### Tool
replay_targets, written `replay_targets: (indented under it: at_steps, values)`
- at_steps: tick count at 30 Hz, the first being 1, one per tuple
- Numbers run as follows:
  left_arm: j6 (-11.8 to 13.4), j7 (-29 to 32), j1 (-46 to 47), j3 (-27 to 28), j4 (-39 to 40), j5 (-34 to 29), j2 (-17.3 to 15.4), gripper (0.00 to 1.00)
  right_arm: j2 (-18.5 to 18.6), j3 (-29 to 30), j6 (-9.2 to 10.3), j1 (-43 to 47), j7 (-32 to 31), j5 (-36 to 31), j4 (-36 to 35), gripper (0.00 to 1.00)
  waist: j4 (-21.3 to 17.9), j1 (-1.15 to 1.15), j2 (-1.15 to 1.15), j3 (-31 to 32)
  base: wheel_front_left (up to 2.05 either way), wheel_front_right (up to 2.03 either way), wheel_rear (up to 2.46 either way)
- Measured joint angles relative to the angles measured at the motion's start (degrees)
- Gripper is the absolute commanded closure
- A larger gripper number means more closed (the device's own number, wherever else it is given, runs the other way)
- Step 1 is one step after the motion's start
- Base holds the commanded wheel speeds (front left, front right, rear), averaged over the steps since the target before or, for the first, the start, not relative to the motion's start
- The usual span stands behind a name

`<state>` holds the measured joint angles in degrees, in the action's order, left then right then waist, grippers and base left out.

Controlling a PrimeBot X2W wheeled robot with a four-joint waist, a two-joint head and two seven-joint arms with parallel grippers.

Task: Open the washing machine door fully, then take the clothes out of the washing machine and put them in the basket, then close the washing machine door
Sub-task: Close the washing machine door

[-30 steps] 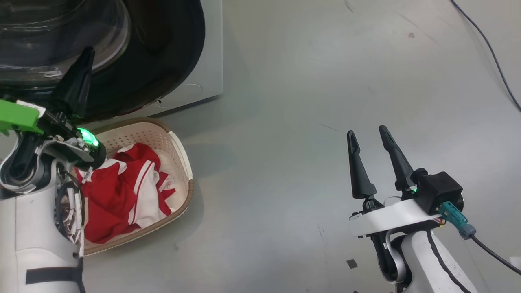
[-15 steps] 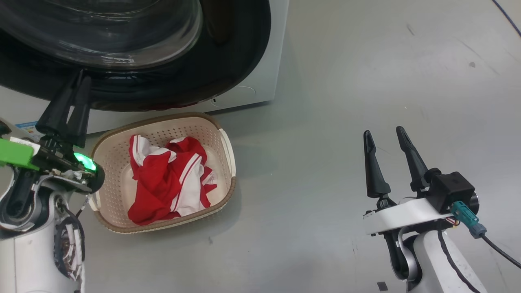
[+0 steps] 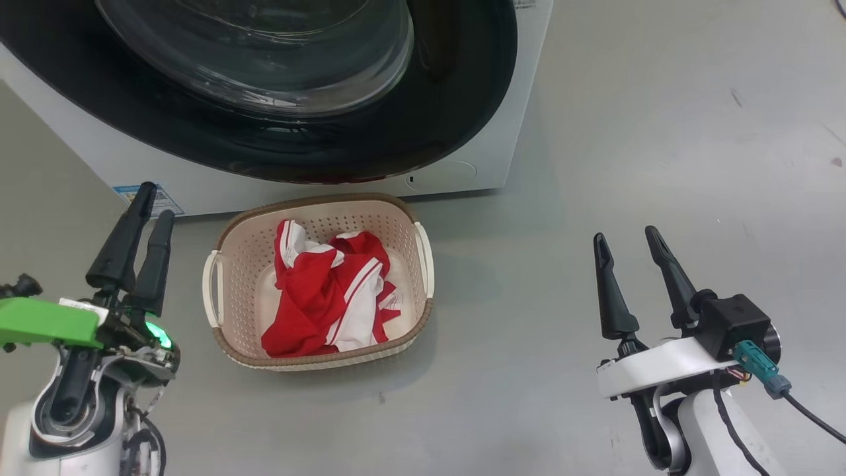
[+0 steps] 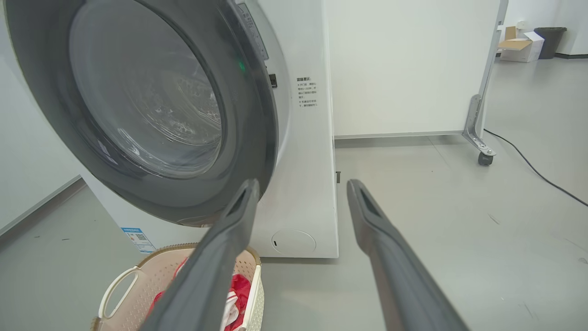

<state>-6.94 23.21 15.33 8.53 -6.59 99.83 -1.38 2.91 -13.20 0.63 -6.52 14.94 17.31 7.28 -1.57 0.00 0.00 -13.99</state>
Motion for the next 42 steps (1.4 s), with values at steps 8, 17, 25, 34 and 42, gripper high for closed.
replay_targets:
  at_steps: [8, 17, 25, 34, 42]
  values:
    - [0.0, -9.76, -3.96, -3.88, 6.82, -25.1, -1.37, 0.0, 0.0, 0.9, -0.55, 0.65, 0.0, -0.37, 0.65, 0.0, 2.13, 0.0, 0.0, 1.98, 0.0, 0.0, 0.0]
    - [0.0, -22.84, -6.93, -9.71, 10.07, -48.54, -7.68, 0.0, -0.03, 1.52, -1.15, 1.37, 0.0, -1.32, 1.2, 0.0, 2.93, 0.0, 0.0, 4.56, 0.0, 0.0, 0.0]
    - [0.79, -30.72, -11.87, -11.84, 7.98, -63.07, -9.21, 0.0, -0.05, 1.77, -1.74, 3.2, 0.0, -1.87, 1.82, 0.0, 2.52, 0.0, 0.0, 6.75, 0.0, 0.0, 0.0]
    - [5.23, -33.86, -16.92, -15.84, 5.63, -69.65, -8.22, 0.0, -0.1, 2.01, -1.77, 5.87, 0.0, -1.88, 1.92, 0.0, 1.93, 0.0, 0.0, 8.54, 0.0, 0.0, 0.0]
    - [6.98, -34.44, -19.0, -18.29, 4.45, -71.26, -6.47, 0.0, -0.15, 1.58, -2.21, 7.64, 0.0, -1.89, 2.29, 0.0, 1.83, 0.0, 0.0, 9.51, 0.0, 0.0, 0.0]
